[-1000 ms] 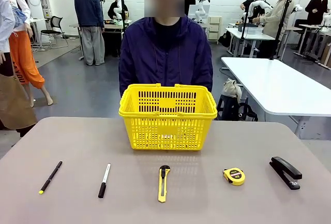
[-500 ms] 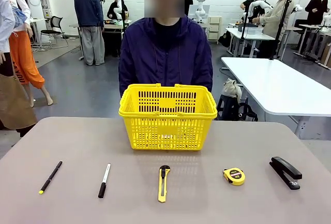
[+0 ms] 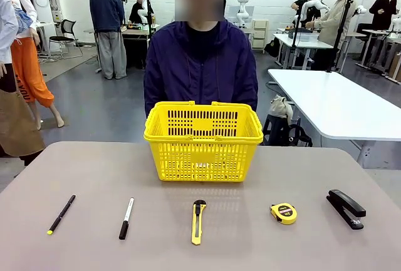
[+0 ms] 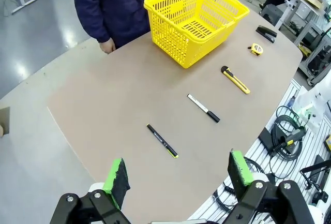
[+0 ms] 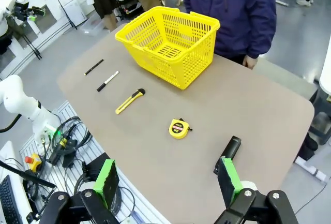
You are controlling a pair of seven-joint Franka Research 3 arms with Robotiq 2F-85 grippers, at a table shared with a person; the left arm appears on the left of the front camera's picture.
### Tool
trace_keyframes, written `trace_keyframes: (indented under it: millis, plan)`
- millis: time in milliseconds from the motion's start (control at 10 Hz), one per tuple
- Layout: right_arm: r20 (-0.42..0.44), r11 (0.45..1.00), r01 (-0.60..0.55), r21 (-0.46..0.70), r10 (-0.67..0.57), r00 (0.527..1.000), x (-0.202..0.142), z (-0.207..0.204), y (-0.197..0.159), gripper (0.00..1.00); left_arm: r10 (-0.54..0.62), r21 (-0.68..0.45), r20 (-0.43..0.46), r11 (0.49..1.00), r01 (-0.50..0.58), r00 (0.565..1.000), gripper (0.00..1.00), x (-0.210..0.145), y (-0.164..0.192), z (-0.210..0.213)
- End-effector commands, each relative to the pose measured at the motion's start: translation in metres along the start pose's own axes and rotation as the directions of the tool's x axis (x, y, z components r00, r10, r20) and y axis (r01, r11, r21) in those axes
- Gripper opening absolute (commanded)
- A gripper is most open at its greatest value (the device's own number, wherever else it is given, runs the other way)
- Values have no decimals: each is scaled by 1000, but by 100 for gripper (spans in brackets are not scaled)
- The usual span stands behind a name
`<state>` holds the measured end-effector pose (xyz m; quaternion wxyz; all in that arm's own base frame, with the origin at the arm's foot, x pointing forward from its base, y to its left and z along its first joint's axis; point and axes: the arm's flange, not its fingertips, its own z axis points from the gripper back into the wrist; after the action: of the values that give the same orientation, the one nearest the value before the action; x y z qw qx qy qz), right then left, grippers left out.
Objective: Place the items the person wants into the basket.
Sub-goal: Pick up the item the person points to and place it in the Market Basket.
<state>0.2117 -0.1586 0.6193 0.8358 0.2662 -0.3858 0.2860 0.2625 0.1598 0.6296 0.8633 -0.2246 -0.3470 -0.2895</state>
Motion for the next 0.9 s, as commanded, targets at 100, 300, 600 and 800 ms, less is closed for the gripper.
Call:
trace_keyframes:
  millis: [100,300,600,800]
  plan:
    - [10,1000,-8,9,8,1000,2,-1,0,100,-13,-7,2,1000,13,1000,100,1,0,2]
    - [10,1000,-8,9,8,1000,2,-1,0,100,-13,-7,2,1000,13,1000,100,1,0,2]
    - [10,1000,-8,9,8,1000,2,-1,0,100,-13,-7,2,1000,13,1000,100,1,0,2]
    - [10,1000,-8,9,8,1000,2,-1,0,100,-13,-7,2,1000,13,1000,100,1,0,2]
